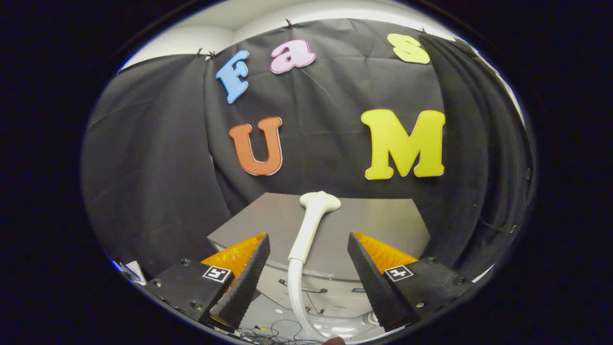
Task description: Iron the clothes twice with a garment steamer, once on the left side and once on the right side.
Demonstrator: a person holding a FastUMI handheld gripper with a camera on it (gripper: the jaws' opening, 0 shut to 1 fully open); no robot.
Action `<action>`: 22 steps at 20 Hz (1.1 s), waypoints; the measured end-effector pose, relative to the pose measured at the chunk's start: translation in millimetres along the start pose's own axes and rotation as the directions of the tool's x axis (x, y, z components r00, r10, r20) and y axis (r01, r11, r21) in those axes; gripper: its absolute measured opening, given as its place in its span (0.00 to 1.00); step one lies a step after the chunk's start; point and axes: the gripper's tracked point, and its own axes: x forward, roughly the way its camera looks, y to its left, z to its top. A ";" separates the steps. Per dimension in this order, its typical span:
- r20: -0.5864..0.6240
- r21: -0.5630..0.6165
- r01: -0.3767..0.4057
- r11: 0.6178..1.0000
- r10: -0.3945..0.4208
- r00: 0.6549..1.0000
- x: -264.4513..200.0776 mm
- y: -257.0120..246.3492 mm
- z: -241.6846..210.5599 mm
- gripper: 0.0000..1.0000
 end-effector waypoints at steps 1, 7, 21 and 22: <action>-0.024 0.000 0.006 1.000 -0.006 1.000 17.1 1.3 -1.1 1.00; -0.160 0.066 0.060 0.996 -0.048 0.986 91.8 3.9 -28.9 0.96; -0.186 0.057 0.137 0.989 -0.124 0.975 143.0 6.4 -55.7 0.58; -0.176 0.058 0.151 0.987 -0.139 0.975 144.6 5.7 -53.9 0.52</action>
